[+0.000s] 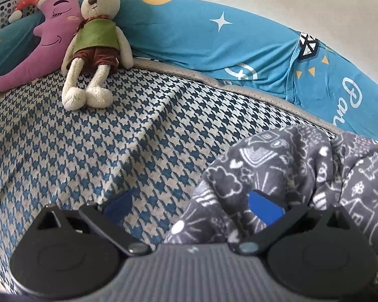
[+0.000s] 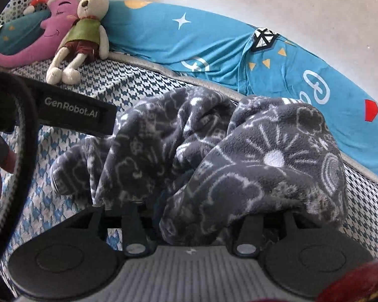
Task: Fold clothes
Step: 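Lower the held fleece onto the bed cover with the right tool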
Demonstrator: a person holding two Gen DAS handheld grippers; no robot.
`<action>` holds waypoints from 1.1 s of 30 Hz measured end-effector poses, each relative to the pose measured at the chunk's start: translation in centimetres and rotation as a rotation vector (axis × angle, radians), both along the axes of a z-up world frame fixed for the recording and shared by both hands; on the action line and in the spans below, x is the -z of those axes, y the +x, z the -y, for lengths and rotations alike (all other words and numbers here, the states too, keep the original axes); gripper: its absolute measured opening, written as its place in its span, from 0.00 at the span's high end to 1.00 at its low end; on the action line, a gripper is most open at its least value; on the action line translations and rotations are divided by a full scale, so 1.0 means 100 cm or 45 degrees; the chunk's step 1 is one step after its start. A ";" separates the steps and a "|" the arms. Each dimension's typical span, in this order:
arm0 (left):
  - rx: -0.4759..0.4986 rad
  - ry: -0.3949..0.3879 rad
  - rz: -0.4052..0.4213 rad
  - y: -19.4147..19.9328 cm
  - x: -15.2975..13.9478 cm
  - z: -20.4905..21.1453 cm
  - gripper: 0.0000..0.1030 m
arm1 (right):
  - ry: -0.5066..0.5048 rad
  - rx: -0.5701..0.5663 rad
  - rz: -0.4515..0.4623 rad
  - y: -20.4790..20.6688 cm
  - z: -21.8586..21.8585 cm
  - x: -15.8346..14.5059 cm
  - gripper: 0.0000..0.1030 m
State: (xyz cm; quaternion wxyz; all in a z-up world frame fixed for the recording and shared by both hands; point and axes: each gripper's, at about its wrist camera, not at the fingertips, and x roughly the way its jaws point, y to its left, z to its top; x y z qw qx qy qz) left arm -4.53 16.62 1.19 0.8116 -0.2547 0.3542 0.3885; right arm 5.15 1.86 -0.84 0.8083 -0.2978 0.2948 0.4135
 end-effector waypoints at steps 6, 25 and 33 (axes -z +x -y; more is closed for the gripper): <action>0.012 -0.005 -0.007 0.003 0.000 0.003 0.00 | -0.020 0.030 0.002 -0.002 0.002 -0.003 0.53; 0.023 0.007 -0.006 0.003 -0.003 0.010 0.00 | -0.029 0.064 0.002 -0.006 0.001 -0.004 0.52; 0.017 0.001 -0.001 0.004 -0.004 0.010 0.00 | -0.035 0.065 0.007 -0.005 -0.001 -0.003 0.52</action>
